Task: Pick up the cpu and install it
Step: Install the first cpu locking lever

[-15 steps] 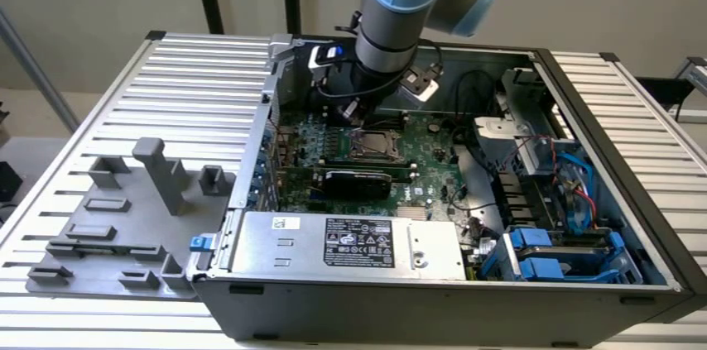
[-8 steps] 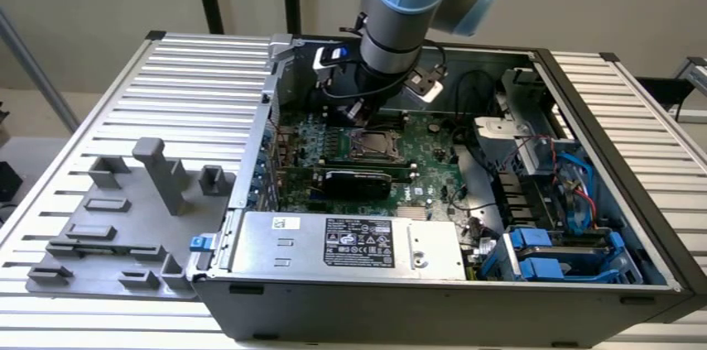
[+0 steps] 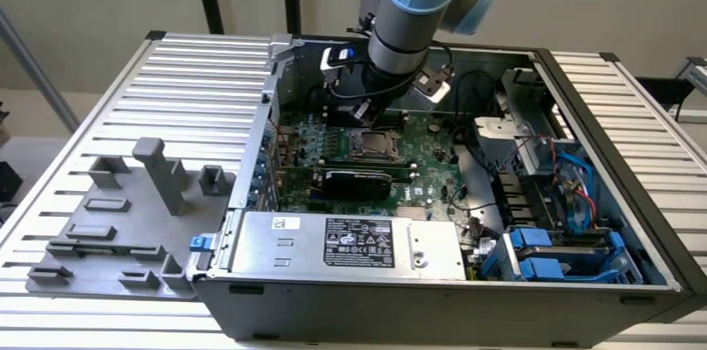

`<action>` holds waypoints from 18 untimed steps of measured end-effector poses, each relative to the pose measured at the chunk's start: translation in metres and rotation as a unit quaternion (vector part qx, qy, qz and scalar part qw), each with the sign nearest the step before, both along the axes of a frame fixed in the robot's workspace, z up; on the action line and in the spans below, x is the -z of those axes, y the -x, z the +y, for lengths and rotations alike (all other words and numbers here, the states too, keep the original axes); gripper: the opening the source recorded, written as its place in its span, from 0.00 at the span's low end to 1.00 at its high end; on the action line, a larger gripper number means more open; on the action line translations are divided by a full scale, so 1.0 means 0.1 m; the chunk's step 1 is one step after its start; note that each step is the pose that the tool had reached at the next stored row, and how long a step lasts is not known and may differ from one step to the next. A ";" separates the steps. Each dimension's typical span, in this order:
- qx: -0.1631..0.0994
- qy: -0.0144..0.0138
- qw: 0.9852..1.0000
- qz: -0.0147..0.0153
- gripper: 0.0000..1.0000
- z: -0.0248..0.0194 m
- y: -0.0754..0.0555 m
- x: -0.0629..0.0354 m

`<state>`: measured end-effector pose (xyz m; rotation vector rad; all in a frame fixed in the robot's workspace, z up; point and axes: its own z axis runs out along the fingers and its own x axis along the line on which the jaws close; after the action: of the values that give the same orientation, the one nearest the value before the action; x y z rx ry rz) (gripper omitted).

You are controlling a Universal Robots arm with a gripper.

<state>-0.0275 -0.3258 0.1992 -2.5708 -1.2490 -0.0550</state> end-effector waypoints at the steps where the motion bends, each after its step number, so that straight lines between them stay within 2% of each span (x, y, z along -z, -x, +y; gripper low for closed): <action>1: 0.000 0.000 1.000 0.000 0.12 0.000 0.00 0.000; 9: 0.000 0.000 1.000 0.000 0.12 0.002 0.02 0.000; 18: 0.000 0.000 1.000 0.000 0.12 0.023 0.02 0.000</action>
<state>-0.0294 -0.3235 0.1992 -2.5708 -1.2488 -0.0545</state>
